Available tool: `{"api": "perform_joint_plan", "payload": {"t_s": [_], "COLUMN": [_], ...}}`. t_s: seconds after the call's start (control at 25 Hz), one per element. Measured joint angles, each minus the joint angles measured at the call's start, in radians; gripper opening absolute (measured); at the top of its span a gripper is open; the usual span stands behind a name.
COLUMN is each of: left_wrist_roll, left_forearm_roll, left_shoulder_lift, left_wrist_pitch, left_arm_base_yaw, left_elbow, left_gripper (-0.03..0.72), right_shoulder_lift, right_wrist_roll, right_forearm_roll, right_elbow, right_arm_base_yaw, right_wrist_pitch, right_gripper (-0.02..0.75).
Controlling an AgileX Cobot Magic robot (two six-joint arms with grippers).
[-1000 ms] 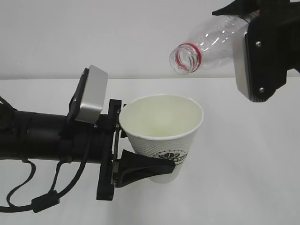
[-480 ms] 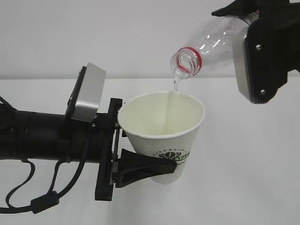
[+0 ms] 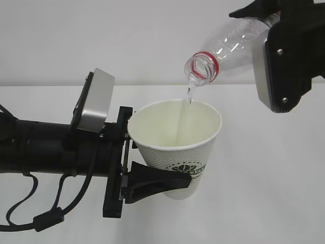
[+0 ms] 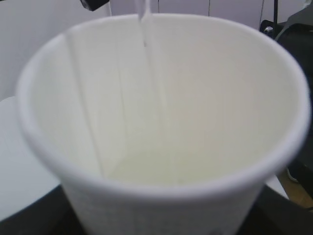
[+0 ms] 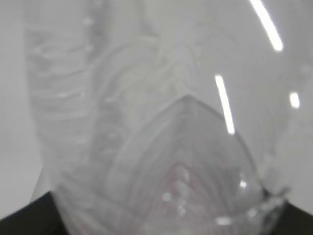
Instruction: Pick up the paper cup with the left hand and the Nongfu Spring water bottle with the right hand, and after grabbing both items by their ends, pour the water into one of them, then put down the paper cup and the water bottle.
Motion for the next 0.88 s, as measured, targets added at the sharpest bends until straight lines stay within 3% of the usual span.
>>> {"api": "perform_joint_plan", "payload": {"t_s": [0.88], "left_wrist_roll": [0.000], "left_forearm_roll": [0.000], "left_shoulder_lift": [0.000], "left_wrist_pitch": [0.016], "left_arm_base_yaw": [0.000], "left_elbow": [0.000], "left_gripper": [0.498], "right_shoulder_lift": [0.000], "right_wrist_roll": [-0.001], "right_forearm_roll": [0.000], "right_elbow": [0.000], "right_arm_base_yaw": [0.000], "right_wrist_pitch": [-0.002], "right_gripper": [0.470]}}
